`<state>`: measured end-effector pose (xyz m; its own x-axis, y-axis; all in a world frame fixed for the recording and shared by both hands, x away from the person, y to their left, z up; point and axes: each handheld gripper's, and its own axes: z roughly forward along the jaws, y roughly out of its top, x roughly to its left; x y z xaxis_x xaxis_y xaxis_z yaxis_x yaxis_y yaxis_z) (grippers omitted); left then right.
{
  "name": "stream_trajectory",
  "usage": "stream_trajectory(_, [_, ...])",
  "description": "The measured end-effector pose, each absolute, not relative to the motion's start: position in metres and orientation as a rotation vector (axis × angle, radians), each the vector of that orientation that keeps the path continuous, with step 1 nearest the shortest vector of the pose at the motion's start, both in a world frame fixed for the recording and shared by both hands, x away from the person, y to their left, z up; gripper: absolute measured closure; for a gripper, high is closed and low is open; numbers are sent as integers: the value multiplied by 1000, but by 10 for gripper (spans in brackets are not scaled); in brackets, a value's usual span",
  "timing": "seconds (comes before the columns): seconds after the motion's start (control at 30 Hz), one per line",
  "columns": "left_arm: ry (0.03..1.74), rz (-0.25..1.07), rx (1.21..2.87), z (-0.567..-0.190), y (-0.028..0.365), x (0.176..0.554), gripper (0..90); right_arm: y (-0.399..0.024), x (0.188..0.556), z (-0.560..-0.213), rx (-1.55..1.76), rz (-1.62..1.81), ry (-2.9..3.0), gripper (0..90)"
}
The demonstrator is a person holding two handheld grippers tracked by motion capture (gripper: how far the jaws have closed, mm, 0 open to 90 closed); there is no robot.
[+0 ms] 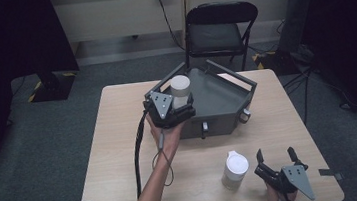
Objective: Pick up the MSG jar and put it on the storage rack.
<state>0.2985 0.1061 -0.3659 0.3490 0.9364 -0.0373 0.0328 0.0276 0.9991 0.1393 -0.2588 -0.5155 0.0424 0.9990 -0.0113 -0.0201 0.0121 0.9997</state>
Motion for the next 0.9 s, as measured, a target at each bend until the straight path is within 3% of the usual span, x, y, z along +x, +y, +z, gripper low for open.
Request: stream_trajectory(0.9, [931, 920, 1334, -372, 142, 253, 0, -258, 139, -515, 1209, 1173, 1164, 20])
